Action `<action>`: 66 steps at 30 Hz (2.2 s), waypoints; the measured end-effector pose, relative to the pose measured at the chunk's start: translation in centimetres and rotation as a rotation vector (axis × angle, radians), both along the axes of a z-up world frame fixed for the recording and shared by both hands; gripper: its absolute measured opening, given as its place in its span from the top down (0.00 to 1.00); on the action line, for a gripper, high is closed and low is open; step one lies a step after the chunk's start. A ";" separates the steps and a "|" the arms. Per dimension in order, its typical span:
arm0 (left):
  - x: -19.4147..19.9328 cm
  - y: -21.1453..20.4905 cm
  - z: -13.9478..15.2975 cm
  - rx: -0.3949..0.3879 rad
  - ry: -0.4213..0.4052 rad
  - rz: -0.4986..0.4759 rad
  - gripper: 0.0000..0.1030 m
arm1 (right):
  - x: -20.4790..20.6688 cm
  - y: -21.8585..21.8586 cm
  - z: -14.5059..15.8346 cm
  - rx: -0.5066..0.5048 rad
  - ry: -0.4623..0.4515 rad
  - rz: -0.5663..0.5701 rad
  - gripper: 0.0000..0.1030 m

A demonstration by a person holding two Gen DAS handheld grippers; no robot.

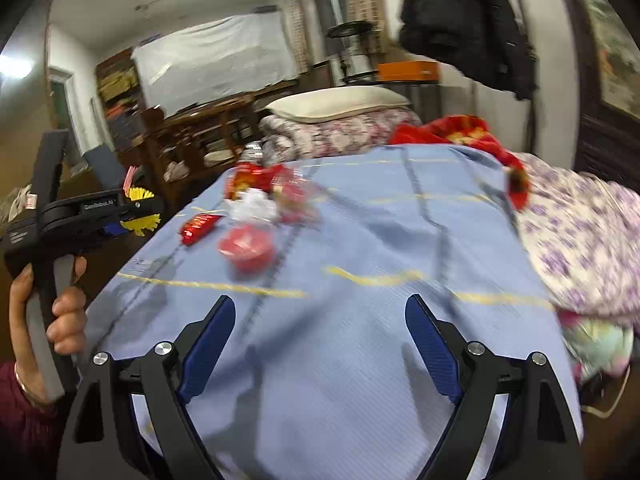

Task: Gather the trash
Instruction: 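Grasp the yellow pom-pom with left tool while right tool grasps the clear bowl of red pieces, then carry pom-pom and bowl to the red wastebasket and open both tools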

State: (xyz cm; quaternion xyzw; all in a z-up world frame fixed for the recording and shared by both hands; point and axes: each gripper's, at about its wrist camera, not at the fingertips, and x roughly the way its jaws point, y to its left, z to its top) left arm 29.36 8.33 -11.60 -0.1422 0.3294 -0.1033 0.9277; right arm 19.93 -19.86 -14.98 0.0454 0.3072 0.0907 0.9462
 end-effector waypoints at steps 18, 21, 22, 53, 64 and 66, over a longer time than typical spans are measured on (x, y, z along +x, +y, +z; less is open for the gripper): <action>1.0 1.0 -0.1 -0.050 0.053 0.009 0.60 | 10.8 7.3 -1.2 -0.044 0.226 0.110 0.47; 0.6 0.5 0.4 -0.057 0.034 0.001 0.60 | 7.7 6.6 1.3 -0.052 0.128 0.117 0.47; 0.3 0.3 0.6 -0.056 0.027 -0.004 0.60 | 6.9 6.3 2.0 -0.052 0.108 0.118 0.47; -19.2 -31.9 0.8 0.166 0.041 -0.655 0.59 | -21.0 -26.6 5.2 0.097 -0.013 -0.303 0.47; -21.7 -44.0 -5.5 0.327 0.137 -0.839 0.25 | -24.3 -35.7 -0.4 0.225 0.018 -0.455 0.47; -21.7 -44.3 -6.2 0.347 0.139 -0.841 0.21 | -24.4 -36.2 -1.5 0.242 0.040 -0.461 0.47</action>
